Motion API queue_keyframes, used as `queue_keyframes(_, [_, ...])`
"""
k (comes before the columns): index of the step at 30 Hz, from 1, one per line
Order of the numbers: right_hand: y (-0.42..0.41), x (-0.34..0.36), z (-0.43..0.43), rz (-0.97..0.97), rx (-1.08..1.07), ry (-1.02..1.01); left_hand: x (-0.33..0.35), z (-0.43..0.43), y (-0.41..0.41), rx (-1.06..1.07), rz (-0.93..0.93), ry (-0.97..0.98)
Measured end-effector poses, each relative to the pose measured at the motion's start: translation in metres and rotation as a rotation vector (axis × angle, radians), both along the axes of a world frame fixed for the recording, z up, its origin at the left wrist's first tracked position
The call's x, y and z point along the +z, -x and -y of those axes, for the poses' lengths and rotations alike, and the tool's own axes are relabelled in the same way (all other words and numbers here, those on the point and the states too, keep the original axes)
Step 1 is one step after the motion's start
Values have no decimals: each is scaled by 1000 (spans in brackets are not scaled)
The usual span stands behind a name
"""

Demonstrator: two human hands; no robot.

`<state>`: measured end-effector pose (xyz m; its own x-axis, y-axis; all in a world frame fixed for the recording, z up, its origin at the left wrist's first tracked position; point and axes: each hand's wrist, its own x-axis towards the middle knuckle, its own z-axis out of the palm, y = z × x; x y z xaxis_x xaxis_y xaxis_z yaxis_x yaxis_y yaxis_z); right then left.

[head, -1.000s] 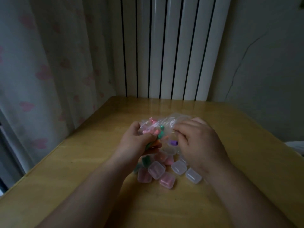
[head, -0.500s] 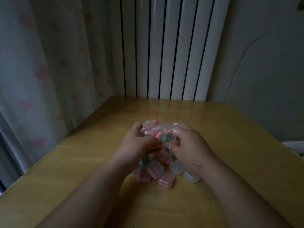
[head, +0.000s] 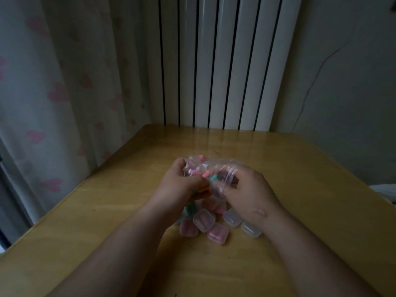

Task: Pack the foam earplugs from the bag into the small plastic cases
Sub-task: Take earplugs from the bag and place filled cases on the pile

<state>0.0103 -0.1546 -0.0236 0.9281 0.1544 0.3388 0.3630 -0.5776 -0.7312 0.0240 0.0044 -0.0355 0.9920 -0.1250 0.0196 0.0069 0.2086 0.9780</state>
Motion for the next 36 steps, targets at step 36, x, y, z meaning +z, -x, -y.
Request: queue_keyframes(36, [-1,3,2,23,-222,-285,0,8,9,98,410,-928])
